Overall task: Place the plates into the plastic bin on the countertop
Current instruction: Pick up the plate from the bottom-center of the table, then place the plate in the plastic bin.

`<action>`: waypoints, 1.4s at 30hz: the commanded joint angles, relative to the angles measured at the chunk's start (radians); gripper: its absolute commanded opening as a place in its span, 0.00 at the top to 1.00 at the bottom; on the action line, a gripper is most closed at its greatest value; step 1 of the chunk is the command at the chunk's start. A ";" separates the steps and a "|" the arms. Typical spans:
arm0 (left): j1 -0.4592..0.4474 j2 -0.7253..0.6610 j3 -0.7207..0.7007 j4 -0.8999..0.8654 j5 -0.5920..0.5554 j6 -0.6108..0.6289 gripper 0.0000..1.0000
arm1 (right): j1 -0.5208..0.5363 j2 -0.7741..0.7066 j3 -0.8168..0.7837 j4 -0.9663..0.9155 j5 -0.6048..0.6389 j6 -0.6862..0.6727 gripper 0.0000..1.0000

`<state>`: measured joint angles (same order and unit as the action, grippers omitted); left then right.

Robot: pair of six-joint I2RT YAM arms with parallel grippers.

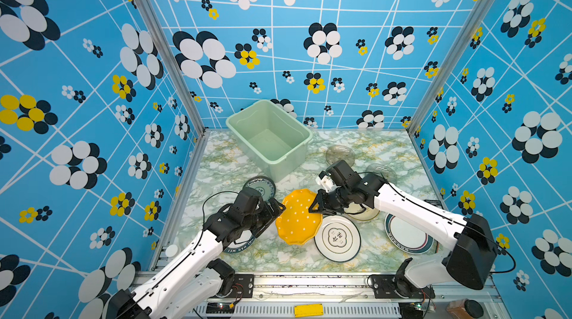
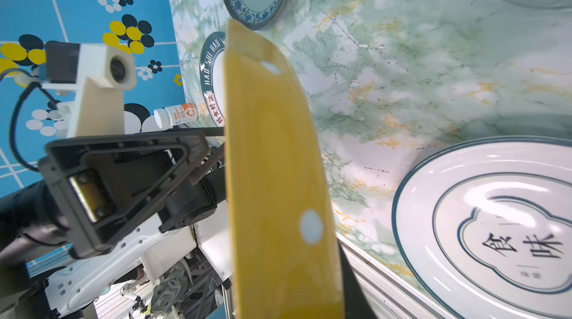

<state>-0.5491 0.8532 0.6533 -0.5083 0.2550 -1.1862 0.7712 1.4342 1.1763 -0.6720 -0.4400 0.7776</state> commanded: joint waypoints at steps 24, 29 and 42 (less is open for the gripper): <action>0.051 -0.066 0.427 -0.070 -0.414 0.391 0.01 | -0.067 -0.130 0.522 0.044 0.441 0.368 0.96; 0.166 -0.008 0.472 -0.097 -0.350 0.391 0.01 | -0.083 -0.049 0.598 0.118 0.454 0.360 0.98; 0.464 0.302 0.638 -0.154 0.001 0.368 0.01 | -0.139 0.193 0.843 0.138 0.403 0.321 0.99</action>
<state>-0.1009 1.1313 1.2366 -0.6502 0.1860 -0.8436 0.6445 1.6264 1.9266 -0.6907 -0.0135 1.1130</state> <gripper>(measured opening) 0.992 0.238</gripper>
